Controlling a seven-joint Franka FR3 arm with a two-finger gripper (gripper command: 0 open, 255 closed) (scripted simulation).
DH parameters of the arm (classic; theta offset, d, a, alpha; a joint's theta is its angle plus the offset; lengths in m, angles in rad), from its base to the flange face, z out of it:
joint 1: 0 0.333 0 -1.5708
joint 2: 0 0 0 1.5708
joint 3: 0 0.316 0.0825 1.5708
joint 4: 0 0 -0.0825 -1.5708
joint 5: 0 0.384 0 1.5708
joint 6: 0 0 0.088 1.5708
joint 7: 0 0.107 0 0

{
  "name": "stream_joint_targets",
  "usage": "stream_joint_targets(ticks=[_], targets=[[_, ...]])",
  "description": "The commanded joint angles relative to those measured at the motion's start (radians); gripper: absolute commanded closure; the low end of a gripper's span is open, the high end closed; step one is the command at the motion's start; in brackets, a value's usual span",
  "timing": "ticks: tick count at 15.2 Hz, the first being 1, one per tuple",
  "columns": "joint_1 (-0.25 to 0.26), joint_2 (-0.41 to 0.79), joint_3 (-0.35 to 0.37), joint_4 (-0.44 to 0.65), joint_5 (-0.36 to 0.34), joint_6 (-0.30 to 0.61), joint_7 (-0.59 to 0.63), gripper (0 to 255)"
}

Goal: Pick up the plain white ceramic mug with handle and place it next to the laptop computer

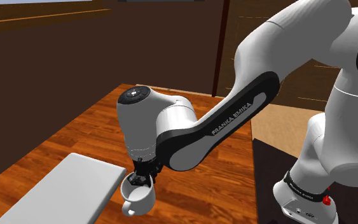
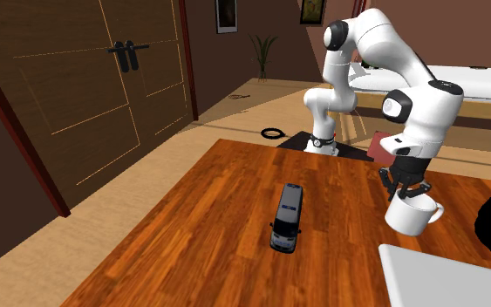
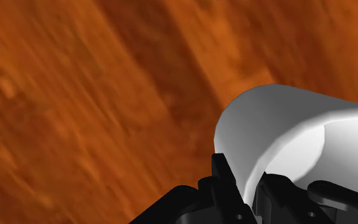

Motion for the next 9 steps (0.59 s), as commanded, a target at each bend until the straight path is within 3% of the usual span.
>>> stream_joint_targets(ticks=[1,6,9], targets=[[0.0,0.0,0.0,0.0,0.0,0.0,0.0,0],[0.0,0.0,0.0,0.0,0.0,0.0,0.0,0],[-0.006,-0.053,0.007,0.044,0.032,-0.09,-0.022,0]])
